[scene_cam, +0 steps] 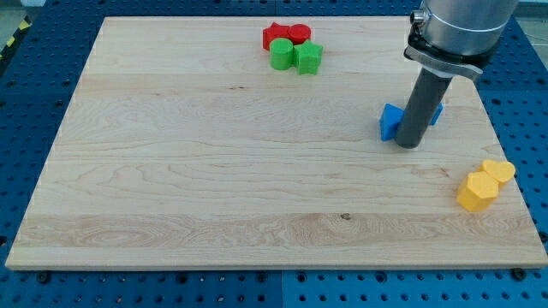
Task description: Push the blue triangle close to the blue cube
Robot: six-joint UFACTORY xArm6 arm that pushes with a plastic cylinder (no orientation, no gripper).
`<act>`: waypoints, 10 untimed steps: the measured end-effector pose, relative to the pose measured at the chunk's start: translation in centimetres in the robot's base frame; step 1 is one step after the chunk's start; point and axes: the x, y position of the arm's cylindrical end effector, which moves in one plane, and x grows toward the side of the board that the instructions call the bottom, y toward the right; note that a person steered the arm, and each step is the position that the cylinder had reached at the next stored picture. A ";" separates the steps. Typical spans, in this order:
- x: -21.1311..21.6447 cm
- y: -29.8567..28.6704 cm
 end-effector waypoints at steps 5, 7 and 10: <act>0.3 -6.3; -1.3 -4.0; -2.8 -3.1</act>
